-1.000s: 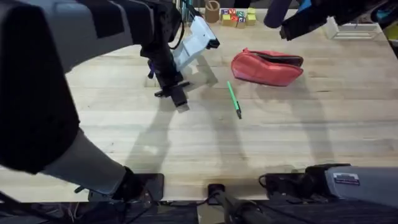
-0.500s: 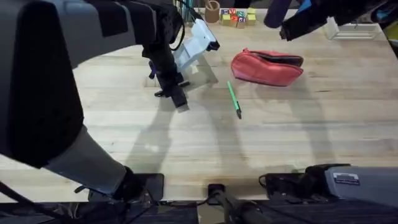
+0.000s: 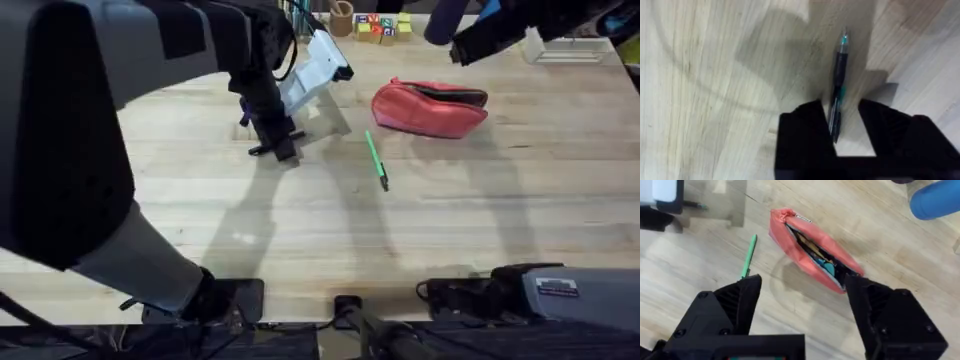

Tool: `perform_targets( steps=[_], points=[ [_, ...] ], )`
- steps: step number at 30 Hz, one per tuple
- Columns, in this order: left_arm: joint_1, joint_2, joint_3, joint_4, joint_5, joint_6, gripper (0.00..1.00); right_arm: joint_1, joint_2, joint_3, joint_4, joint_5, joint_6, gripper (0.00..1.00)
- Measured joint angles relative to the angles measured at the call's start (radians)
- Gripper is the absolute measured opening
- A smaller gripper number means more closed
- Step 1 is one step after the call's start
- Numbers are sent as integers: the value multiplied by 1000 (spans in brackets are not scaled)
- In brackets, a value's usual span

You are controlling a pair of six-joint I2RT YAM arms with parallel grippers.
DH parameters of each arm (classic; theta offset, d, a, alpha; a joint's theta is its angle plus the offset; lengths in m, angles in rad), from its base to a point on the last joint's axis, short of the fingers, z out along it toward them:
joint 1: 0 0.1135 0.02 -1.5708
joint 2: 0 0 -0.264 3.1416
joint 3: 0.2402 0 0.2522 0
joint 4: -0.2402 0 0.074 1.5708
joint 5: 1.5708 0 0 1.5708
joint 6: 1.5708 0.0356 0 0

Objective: Unzip the bag, pick up the pens from the table one at a time and place them inside, then zip the bag closed.

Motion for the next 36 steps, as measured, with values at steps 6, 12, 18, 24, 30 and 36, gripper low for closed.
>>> perform_targets(
  steps=[6, 12, 18, 24, 30, 36],
  points=[
    [0, 0, 0, -3, 6, 0, 278, 0, 0, 0, 0, 0, 0, 996],
    [0, 0, 0, -6, 15, -1, 129, 0, 0, 0, 0, 0, 0, 996],
    [0, 0, 2, -7, 20, 0, 53, 0, 0, 0, 0, 0, 0, 997],
    [0, 0, 3, -6, 20, -1, 45, 0, 0, 0, 0, 0, 1, 998],
    [0, 0, 3, -6, 20, -1, 41, 0, -4, 0, -1, 0, 19, 997],
    [0, 5, 13, -14, 20, -16, 43, 0, -80, -2, -25, 0, 27, 996]
  ],
)
